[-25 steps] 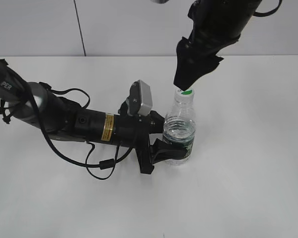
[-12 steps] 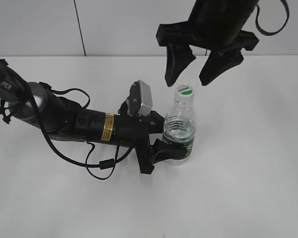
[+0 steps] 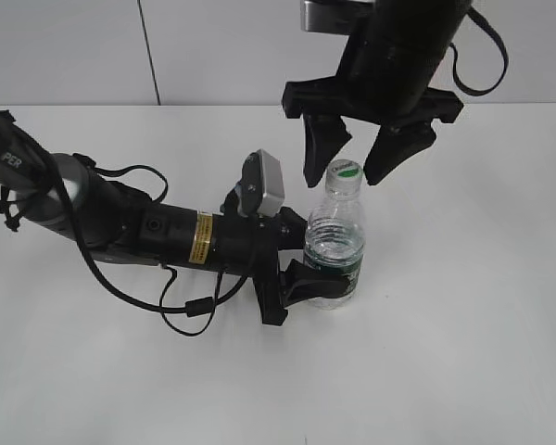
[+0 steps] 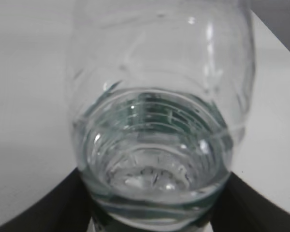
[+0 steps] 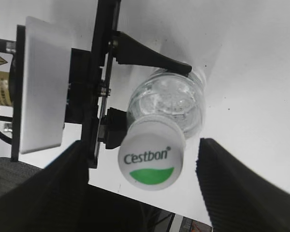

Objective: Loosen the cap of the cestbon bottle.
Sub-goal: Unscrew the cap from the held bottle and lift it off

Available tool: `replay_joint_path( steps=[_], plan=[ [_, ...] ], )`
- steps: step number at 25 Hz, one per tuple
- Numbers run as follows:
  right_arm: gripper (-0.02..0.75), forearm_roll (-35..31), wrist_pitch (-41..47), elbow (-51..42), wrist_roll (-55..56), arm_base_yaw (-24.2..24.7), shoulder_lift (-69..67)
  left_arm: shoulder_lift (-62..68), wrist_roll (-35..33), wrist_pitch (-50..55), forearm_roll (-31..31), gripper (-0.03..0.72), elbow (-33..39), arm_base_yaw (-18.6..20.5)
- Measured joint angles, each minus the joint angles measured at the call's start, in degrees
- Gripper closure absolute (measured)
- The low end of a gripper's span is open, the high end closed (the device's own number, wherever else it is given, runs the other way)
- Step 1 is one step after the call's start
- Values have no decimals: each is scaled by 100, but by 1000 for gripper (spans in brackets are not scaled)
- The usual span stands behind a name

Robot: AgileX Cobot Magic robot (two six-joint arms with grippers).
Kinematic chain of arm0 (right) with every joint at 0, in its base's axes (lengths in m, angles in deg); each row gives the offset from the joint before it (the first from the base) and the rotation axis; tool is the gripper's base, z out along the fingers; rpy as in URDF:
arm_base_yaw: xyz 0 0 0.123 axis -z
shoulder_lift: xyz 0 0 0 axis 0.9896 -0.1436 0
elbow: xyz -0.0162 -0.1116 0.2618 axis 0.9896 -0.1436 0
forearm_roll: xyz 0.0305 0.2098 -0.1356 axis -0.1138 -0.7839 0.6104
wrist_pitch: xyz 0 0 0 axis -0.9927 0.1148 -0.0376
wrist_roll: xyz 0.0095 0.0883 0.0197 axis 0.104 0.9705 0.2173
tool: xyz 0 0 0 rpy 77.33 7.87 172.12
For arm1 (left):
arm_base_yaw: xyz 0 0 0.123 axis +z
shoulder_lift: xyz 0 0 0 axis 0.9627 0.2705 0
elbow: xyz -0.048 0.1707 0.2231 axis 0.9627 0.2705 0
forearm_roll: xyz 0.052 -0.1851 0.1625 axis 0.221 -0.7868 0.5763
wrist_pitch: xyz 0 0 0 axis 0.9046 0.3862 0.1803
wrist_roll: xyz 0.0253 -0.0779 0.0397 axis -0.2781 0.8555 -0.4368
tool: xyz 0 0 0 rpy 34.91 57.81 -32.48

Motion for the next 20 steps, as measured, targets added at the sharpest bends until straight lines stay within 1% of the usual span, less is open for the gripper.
replay_joint_path(
  steps=[3, 6, 9, 10, 14, 16, 18, 20],
  plan=[
    [262, 0, 0, 0, 10, 0, -30, 0, 0, 0, 0, 276, 0, 0],
    [334, 0, 0, 0, 10, 0, -30, 0, 0, 0, 0, 276, 0, 0],
    [423, 58, 0, 0, 10, 0, -30, 0, 0, 0, 0, 276, 0, 0],
    [436, 84, 0, 0, 10, 0, -30, 0, 0, 0, 0, 276, 0, 0],
    [436, 161, 0, 0, -9, 0, -30, 0, 0, 0, 0, 276, 0, 0],
    [436, 200, 0, 0, -203, 0, -30, 0, 0, 0, -5, 276, 0, 0],
    [436, 248, 0, 0, -745, 0, -30, 0, 0, 2, -5, 276, 0, 0],
    [436, 268, 0, 0, -1584, 0, -30, 0, 0, 7, -5, 276, 0, 0]
  ],
)
